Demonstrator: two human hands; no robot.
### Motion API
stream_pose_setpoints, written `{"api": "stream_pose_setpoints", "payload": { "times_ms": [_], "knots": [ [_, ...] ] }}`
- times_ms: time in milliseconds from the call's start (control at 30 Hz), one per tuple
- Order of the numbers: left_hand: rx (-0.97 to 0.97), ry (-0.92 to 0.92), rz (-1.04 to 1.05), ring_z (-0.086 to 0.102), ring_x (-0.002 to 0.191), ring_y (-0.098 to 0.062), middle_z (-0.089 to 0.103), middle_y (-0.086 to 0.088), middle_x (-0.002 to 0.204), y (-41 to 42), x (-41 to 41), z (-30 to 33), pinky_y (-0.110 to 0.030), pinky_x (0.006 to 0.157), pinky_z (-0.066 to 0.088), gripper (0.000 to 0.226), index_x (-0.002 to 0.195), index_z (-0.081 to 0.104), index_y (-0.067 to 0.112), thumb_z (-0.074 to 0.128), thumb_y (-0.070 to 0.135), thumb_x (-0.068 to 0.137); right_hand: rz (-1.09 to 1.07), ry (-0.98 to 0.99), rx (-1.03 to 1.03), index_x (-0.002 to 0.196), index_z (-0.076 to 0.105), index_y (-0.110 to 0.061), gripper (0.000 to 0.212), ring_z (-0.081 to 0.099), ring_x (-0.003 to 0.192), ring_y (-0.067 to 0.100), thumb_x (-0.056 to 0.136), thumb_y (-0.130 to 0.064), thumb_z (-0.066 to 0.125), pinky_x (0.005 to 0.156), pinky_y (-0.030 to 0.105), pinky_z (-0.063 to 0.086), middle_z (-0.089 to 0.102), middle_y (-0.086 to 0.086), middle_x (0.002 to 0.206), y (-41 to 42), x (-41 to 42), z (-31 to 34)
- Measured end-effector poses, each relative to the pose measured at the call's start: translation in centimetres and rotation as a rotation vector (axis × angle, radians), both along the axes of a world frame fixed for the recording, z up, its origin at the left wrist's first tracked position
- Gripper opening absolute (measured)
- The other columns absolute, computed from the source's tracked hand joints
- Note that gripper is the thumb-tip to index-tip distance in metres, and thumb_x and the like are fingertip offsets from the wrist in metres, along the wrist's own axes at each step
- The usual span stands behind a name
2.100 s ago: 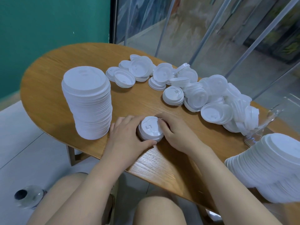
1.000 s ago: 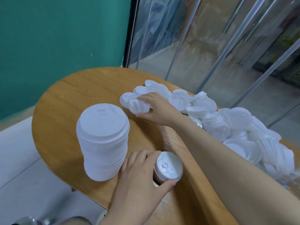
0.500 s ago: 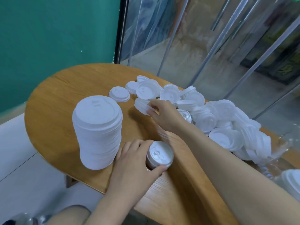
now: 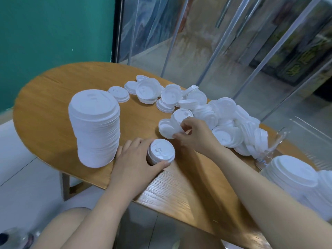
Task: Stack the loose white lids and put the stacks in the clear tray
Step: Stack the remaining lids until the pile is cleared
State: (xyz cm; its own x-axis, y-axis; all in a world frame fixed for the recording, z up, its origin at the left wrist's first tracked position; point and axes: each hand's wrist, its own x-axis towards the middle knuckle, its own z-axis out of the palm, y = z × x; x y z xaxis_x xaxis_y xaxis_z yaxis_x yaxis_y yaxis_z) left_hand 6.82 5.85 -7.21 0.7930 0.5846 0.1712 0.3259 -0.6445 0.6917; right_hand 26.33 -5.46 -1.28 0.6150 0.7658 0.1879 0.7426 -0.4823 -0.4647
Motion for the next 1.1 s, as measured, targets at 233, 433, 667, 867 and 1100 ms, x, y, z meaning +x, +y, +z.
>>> {"api": "stream_pose_setpoints", "payload": {
  "times_ms": [233, 433, 667, 867, 1100],
  "knots": [
    [-0.012, -0.014, 0.004, 0.041, 0.116, -0.01, 0.052, 0.021, 0.122, -0.1, -0.1, 0.0, -0.034, 0.102, 0.032, 0.071, 0.135, 0.052, 0.044, 0.068, 0.076, 0.074, 0.099, -0.087, 0.079, 0.079, 0.049, -0.014, 0.031, 0.045, 0.069, 0.013, 0.092, -0.02, 0.077, 0.064, 0.033, 0.044, 0.048, -0.008, 0.075, -3.6, -0.6, 0.0],
    [0.005, -0.012, -0.007, 0.042, 0.115, -0.01, 0.052, 0.021, 0.121, 0.1, -0.2, -0.3, -0.036, 0.102, 0.033, 0.077, 0.137, 0.052, 0.044, 0.06, 0.082, 0.071, 0.105, 0.029, 0.226, 0.102, 0.065, -0.026, 0.012, 0.059, 0.08, 0.011, 0.097, -0.016, 0.071, 0.075, 0.019, 0.049, 0.064, -0.015, 0.086, -5.2, -2.7, 0.6],
    [0.016, -0.019, -0.008, 0.041, 0.111, -0.01, 0.05, 0.023, 0.116, 0.1, 0.1, -0.3, -0.035, 0.098, 0.033, 0.071, 0.135, 0.051, 0.046, 0.062, 0.078, 0.073, 0.209, 0.07, 0.248, 0.11, 0.068, -0.011, 0.016, 0.061, 0.078, 0.018, 0.106, -0.022, 0.057, 0.068, 0.033, 0.054, 0.06, -0.011, 0.083, -4.6, -4.5, 0.9],
    [0.032, -0.019, -0.003, 0.04, 0.11, -0.008, 0.051, 0.022, 0.117, 0.1, 0.0, -0.4, -0.036, 0.1, 0.035, 0.07, 0.136, 0.05, 0.045, 0.062, 0.077, 0.075, 0.175, 0.086, 0.187, 0.133, 0.064, -0.027, 0.028, 0.06, 0.083, 0.006, 0.107, -0.031, 0.055, 0.074, 0.016, 0.043, 0.063, -0.031, 0.093, -3.4, -4.7, 0.2],
    [0.017, -0.018, -0.02, 0.041, 0.114, -0.009, 0.052, 0.021, 0.12, 0.2, -0.1, -0.3, -0.033, 0.098, 0.032, 0.077, 0.138, 0.051, 0.043, 0.054, 0.084, 0.072, 0.098, 0.094, 0.212, 0.147, 0.054, -0.038, 0.043, 0.05, 0.07, 0.01, 0.107, -0.023, 0.054, 0.071, 0.023, 0.044, 0.057, -0.027, 0.08, -2.8, -4.3, -0.6]
  ]
}}
